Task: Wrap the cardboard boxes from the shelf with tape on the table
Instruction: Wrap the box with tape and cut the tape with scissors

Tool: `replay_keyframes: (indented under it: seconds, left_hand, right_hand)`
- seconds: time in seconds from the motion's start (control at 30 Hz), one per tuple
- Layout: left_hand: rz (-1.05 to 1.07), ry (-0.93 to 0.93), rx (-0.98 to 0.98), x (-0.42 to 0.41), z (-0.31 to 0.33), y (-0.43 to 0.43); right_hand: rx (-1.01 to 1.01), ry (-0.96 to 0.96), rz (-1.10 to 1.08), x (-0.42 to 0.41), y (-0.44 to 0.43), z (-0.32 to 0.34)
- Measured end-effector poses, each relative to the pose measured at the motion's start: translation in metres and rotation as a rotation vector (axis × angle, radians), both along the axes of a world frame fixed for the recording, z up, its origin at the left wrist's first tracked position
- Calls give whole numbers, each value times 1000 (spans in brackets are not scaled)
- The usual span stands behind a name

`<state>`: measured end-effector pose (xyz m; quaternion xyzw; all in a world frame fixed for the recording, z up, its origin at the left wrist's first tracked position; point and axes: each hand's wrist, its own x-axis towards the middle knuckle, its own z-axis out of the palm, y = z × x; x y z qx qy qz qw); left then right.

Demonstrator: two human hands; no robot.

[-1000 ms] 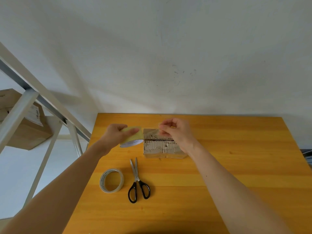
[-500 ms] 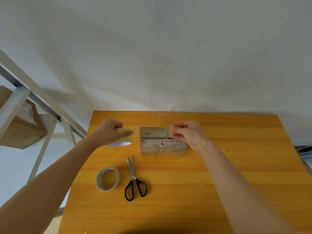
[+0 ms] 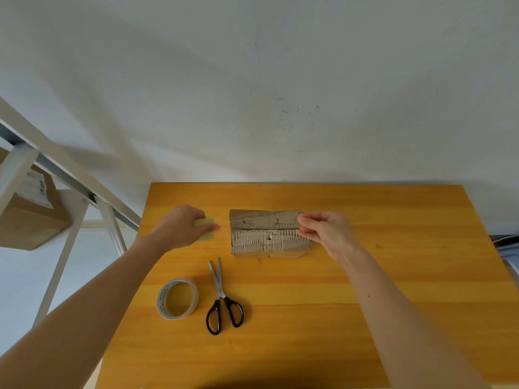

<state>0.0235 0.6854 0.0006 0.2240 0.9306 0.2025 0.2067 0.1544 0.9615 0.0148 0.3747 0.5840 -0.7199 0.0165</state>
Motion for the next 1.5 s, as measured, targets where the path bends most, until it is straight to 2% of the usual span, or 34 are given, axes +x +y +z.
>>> replay_keyframes:
  seconds: [0.07,0.23,0.4,0.6,0.8,1.5]
  left_hand:
    - [9,-36,10,-3,-2,0]
    - [-17,-193,208,-7,-1,-2]
    - [50,-47,62,-7,-6,-2]
    - [41,-121,165,-5,-11,-7]
    - [82,-30,58,-2,-13,0]
    - [44,-135,51,-17,-31,2]
  right_hand:
    - [14,-8,3,3,6,-1]
    - [12,-14,-40,9,22,3]
    - [27,-23,-22,4,25,3]
    - [5,-40,-53,11,36,-6]
    - [-7,-49,-82,14,35,-16]
    - [30,-115,-103,3,38,-38]
